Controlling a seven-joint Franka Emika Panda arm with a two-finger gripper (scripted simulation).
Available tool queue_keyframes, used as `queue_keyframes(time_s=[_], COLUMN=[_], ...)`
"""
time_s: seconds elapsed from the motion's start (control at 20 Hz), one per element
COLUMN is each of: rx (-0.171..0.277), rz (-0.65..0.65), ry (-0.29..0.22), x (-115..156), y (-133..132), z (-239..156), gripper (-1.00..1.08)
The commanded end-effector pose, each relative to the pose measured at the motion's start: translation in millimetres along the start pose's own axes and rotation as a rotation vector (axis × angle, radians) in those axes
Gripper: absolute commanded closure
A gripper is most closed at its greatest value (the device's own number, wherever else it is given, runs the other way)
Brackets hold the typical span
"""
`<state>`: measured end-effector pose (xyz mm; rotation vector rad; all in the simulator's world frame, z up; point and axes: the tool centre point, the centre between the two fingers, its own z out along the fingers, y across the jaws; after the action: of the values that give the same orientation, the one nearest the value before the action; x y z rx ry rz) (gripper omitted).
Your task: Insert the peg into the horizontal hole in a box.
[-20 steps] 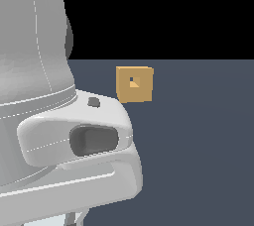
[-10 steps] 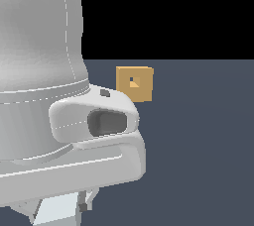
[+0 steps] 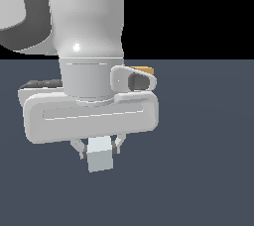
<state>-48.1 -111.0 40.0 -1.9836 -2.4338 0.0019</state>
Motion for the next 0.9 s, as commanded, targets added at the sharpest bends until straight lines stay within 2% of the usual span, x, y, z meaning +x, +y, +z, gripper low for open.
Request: queue_keyframes(time_s=[0.0,0.5,0.85], rx=[-0.002,-0.002,-0.002], rz=[0.003,0.018,0.026], ry=[-0.001,-0.001,-0.001], x=[26,128,178], y=[17,89,127], z=[-7,-33,-45], gripper=[1.08,1.08,1.08])
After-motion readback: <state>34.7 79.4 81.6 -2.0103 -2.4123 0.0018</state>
